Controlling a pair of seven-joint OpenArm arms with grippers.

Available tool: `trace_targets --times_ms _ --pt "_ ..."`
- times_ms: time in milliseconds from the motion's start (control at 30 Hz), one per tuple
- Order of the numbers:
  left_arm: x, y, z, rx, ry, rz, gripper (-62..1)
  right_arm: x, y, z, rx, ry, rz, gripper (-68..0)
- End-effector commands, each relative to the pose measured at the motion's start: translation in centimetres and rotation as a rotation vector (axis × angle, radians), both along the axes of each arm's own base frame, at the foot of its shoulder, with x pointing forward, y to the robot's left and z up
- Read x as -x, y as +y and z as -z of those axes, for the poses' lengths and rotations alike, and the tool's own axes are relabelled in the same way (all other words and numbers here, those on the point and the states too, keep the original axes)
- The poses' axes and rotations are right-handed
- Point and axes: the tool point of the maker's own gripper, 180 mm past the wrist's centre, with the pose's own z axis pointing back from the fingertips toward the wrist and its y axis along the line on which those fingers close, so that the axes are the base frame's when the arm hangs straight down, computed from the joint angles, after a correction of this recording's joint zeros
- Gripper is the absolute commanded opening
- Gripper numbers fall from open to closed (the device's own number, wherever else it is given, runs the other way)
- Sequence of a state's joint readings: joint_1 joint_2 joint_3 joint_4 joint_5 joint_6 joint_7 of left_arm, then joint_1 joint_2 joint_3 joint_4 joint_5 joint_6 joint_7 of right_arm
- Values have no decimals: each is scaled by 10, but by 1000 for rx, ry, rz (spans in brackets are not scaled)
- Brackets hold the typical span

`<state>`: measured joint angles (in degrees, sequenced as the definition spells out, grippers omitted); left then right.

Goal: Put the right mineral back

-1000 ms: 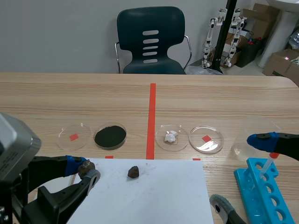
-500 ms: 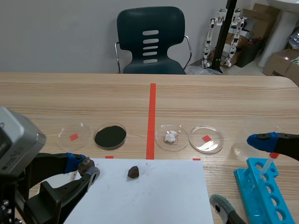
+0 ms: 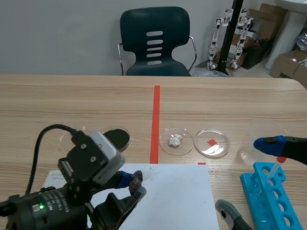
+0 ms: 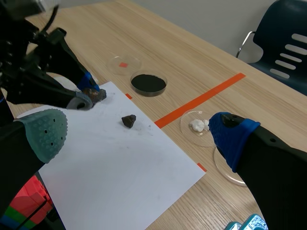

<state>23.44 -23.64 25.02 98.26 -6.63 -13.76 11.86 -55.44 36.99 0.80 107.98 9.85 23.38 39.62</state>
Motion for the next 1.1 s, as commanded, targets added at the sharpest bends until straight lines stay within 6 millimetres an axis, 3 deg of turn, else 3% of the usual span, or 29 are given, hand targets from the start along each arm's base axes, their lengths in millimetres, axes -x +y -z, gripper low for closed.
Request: trace_targets --times_ms 0,167,467,800,1067 --pt "-8 -10 -7 28 -14 1 -477 -3 -1 -7 -13 -21 -1 -54" --pt "-19 -29 15 -27 84 8 -477 -3 -1 -7 -13 -21 -1 -54" --pt "-40 -66 34 -59 197 -27 -477 -3 -1 -7 -13 -21 -1 -54" --pt "-71 -69 53 -150 346 -215 -477 -3 -1 -7 -13 -21 -1 -54" --pt "-83 -71 58 -207 456 -321 -477 -3 -1 -7 -13 -21 -1 -54"
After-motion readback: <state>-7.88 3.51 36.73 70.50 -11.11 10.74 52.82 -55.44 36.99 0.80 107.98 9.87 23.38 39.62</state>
